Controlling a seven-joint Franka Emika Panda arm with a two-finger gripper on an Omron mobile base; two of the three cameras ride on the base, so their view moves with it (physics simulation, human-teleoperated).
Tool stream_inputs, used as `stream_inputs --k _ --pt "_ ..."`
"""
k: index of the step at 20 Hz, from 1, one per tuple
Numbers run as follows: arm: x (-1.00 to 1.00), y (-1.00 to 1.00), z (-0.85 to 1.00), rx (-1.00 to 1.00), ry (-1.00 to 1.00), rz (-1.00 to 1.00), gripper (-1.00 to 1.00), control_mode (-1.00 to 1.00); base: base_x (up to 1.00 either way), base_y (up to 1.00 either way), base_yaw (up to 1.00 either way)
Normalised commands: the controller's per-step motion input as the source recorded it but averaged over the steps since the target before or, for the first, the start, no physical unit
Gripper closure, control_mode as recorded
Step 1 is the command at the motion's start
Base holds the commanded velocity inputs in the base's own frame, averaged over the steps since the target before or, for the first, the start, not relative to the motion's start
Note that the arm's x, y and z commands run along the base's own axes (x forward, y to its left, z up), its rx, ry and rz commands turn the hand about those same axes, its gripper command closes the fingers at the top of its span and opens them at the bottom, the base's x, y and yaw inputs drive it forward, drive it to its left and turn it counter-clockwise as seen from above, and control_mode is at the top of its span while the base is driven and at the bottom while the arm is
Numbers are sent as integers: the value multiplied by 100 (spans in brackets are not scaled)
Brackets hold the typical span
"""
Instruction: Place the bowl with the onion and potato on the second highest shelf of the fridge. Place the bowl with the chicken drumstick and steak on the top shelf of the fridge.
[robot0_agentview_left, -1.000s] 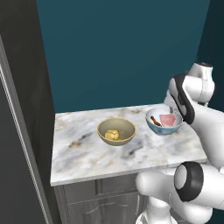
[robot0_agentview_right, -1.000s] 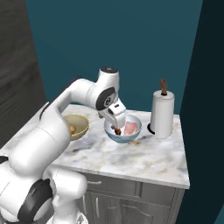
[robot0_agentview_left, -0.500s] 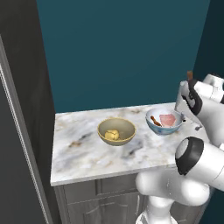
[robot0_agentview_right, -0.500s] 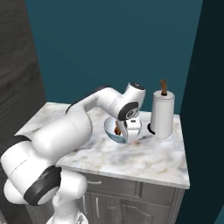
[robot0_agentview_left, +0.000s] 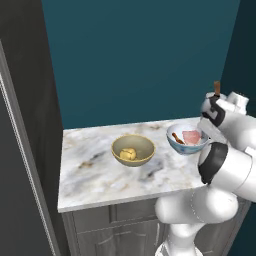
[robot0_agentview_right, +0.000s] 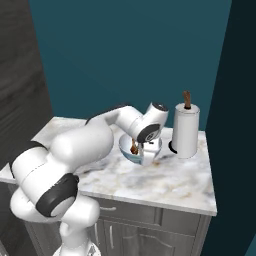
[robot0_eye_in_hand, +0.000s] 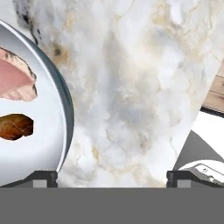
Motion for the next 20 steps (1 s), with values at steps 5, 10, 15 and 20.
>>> stream_inputs --k 5,10,15,20 --pt "36 17 -39 0 0 -11 -100 -100 0 0 0" --pt "28 9 -34 0 0 -8 -100 -100 0 0 0" --pt "15 4 -35 0 0 -2 -100 -100 0 0 0" --pt "31 5 -20 0 -2 -2 -100 -100 0 0 0"
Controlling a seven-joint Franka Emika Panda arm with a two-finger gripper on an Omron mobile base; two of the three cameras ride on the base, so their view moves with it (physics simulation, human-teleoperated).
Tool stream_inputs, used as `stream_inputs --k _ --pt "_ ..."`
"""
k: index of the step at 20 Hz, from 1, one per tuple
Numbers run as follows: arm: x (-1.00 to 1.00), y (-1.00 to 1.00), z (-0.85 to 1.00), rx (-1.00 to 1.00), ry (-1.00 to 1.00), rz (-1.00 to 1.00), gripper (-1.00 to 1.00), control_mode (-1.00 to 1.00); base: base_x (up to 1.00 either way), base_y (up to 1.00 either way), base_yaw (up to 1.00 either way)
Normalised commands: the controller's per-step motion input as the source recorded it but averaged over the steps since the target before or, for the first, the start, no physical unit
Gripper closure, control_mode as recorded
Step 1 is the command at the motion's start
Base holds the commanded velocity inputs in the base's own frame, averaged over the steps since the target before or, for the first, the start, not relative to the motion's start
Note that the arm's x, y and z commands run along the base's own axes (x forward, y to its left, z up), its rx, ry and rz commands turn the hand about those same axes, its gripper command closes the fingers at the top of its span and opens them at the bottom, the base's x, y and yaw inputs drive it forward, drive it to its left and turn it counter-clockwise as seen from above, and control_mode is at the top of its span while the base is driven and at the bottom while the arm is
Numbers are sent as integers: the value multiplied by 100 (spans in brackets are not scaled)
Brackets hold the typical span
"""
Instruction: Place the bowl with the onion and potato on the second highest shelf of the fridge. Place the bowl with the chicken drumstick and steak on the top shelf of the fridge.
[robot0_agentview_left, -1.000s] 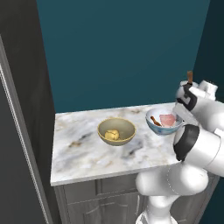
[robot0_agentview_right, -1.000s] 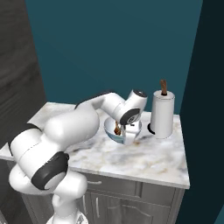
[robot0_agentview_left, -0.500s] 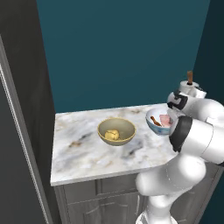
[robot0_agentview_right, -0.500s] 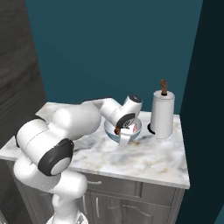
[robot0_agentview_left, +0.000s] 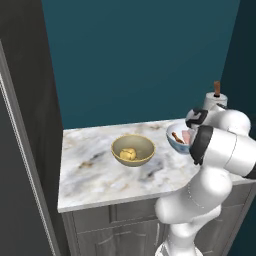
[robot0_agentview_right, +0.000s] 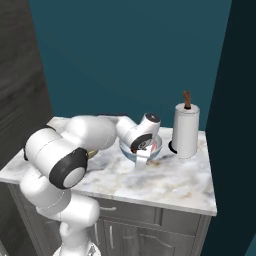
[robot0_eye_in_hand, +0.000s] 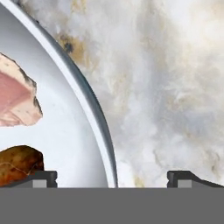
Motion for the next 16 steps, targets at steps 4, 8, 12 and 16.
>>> stream_inputs --k 4,8,12,16 --pt "26 0 -23 0 -2 -2 -100 -100 0 0 0" --pt "11 6 -10 -3 0 -1 100 -100 0 0 0" --pt "-7 2 0 -2 0 0 100 -100 0 0 0" --pt "-15 6 0 0 0 0 100 -100 0 0 0"
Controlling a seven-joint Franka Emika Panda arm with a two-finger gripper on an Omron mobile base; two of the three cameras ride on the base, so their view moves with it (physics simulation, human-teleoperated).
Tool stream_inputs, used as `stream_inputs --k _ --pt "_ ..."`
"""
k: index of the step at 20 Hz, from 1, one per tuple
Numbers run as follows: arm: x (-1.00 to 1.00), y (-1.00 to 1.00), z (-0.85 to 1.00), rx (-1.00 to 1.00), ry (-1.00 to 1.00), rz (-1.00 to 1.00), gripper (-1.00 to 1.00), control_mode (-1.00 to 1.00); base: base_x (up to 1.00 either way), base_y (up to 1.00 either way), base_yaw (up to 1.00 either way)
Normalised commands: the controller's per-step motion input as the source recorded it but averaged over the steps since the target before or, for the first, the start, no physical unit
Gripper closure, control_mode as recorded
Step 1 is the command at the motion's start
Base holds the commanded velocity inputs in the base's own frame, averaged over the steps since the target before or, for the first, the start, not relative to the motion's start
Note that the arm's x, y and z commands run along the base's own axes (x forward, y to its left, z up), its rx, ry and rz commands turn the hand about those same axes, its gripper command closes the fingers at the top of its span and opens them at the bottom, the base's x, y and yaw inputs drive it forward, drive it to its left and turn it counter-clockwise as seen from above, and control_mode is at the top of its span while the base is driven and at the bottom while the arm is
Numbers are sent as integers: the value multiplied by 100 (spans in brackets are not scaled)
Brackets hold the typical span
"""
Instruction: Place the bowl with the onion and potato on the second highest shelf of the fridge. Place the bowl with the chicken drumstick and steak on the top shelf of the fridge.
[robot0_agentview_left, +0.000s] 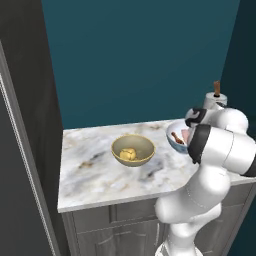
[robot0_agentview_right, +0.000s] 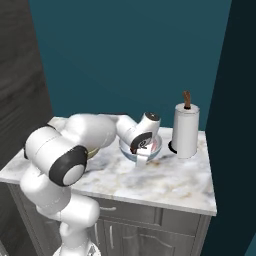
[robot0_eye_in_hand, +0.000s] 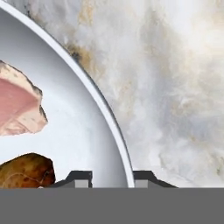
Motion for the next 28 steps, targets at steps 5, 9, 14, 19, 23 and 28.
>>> stream_inputs --k 5,9,14,19,23,28 --pt "-63 23 35 -1 -8 0 100 -100 0 0 0" --pt "-100 35 88 -6 -14 4 100 -100 0 0 0" --pt "-100 56 96 -7 -10 8 100 -100 0 0 0" --pt "-100 47 100 -1 -15 5 100 -100 0 0 0" --pt "-100 34 97 8 -13 3 100 -100 0 0 0" --pt "-94 7 73 26 -8 1 100 -100 0 0 0"
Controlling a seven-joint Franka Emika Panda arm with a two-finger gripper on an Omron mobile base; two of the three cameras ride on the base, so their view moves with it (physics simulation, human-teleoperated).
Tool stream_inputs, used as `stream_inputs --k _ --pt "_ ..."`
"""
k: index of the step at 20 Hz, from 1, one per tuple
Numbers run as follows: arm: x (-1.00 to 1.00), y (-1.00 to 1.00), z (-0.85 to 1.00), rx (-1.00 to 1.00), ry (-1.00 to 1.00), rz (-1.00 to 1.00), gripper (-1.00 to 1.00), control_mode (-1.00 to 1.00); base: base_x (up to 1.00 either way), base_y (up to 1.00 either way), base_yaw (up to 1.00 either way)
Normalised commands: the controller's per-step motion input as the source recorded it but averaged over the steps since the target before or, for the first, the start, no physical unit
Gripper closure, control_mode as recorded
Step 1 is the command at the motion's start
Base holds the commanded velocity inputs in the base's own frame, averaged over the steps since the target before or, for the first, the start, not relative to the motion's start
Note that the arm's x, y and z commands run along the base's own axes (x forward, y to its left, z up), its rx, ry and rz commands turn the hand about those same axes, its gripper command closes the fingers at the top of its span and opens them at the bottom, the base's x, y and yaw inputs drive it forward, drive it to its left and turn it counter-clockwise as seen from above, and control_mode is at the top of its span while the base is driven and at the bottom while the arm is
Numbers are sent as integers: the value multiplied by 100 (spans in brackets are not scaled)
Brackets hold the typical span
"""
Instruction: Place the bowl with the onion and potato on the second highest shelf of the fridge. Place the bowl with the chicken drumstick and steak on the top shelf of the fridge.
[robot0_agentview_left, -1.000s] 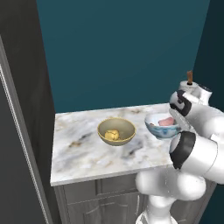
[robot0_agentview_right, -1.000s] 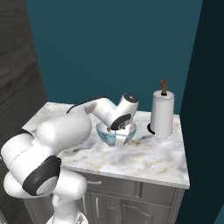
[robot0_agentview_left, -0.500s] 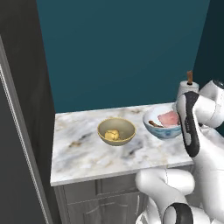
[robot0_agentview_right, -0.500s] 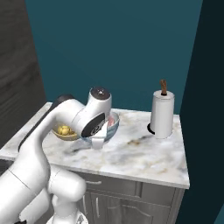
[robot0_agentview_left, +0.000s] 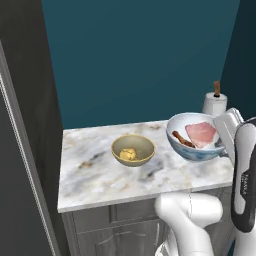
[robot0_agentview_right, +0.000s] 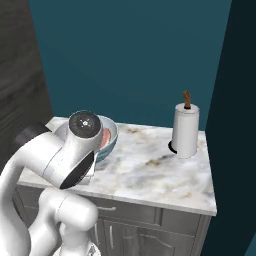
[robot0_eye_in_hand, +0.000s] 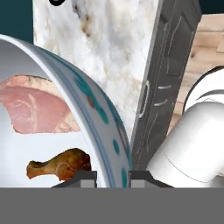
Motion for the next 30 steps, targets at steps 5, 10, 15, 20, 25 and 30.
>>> stream_inputs --k 5,10,15,20,25,30 --pt "-18 -5 5 7 -5 0 100 -100 0 0 0" --pt "-25 0 0 0 0 0 100 100 -15 0 0" --pt "0 0 0 0 0 0 100 100 -87 0 1" --pt "0 0 0 0 0 0 100 100 -85 9 7" --pt "0 0 0 0 0 0 100 100 -66 17 11" --pt "0 0 0 0 0 0 100 100 -91 33 28"
